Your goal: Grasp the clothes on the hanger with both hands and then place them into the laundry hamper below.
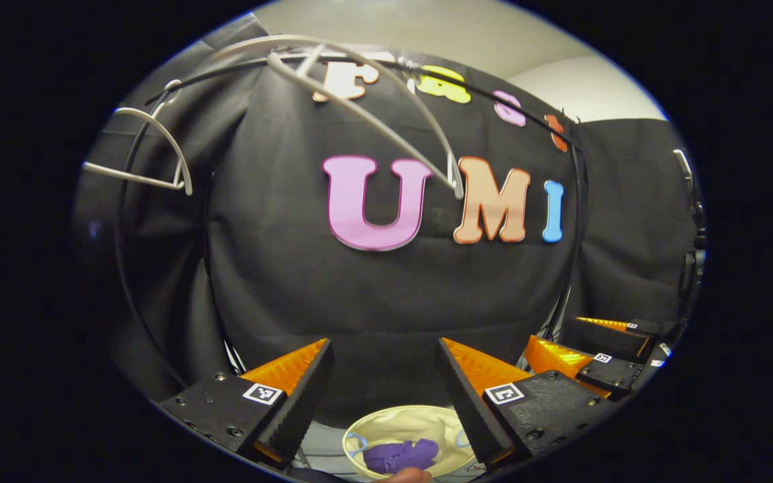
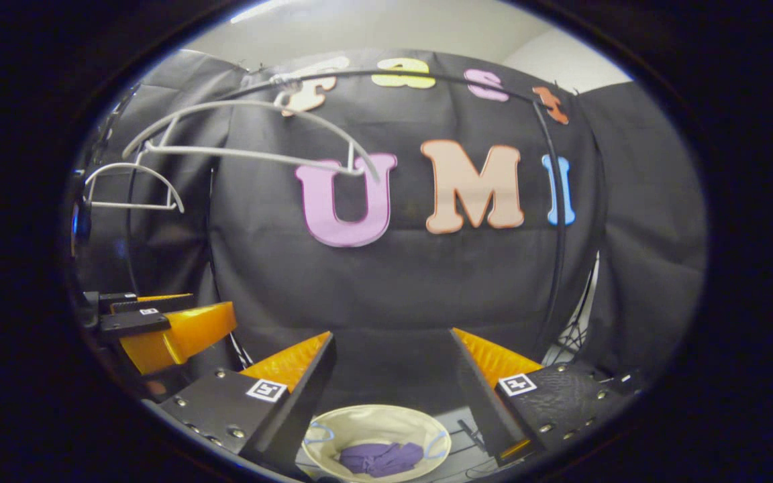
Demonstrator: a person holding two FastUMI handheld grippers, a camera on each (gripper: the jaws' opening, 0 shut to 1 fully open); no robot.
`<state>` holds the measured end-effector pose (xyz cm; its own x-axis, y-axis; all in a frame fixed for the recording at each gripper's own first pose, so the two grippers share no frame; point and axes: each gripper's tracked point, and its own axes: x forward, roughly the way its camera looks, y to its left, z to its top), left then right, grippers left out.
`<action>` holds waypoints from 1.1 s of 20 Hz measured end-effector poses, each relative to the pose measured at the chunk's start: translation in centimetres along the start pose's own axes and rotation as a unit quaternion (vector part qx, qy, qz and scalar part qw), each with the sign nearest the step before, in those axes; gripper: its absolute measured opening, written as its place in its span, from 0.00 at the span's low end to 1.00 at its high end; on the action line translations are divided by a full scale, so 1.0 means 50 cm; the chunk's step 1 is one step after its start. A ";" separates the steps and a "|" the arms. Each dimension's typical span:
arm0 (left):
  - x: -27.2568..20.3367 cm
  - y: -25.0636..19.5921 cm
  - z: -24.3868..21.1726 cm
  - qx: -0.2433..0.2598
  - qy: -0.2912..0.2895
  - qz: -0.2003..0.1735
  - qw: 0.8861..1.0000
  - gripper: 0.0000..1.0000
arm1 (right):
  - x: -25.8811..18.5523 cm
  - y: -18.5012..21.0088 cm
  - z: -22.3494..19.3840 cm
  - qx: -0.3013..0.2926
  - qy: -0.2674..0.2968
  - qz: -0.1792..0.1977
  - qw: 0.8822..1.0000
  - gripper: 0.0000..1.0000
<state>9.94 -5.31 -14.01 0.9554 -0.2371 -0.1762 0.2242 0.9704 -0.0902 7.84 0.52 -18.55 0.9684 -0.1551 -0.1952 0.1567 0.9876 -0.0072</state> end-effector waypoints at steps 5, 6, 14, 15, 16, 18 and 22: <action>-0.084 0.015 0.082 -0.010 -0.030 0.011 0.999 0.90 | -0.103 0.008 0.092 0.022 -0.048 0.007 0.999 0.99; -0.097 0.020 0.097 -0.011 -0.041 0.014 0.999 0.90 | -0.126 0.008 0.104 0.025 -0.055 0.009 0.998 1.00; -0.199 0.004 0.078 -0.006 -0.049 0.016 0.999 0.94 | -0.251 0.010 0.126 0.049 -0.080 0.034 0.995 0.99; -0.207 -0.007 0.076 0.000 -0.054 0.009 0.999 0.90 | -0.259 0.010 0.129 0.049 -0.082 0.041 0.995 0.99; -0.214 -0.011 0.072 0.006 -0.059 0.012 0.998 0.90 | -0.267 0.006 0.134 0.049 -0.084 0.046 0.994 0.99; -0.216 -0.013 0.056 0.012 -0.060 0.027 0.998 0.90 | -0.281 -0.002 0.132 0.045 -0.086 0.055 0.994 0.99; -0.231 -0.051 0.049 0.021 -0.061 0.026 0.998 0.90 | -0.332 -0.035 0.137 0.033 -0.115 0.055 0.991 0.99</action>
<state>-1.20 -4.94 -9.34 0.9817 -0.1812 -0.0590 0.1789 0.9829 -0.0428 -7.17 1.22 -8.60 0.9978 -0.0547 0.0378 0.0521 0.9964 0.0668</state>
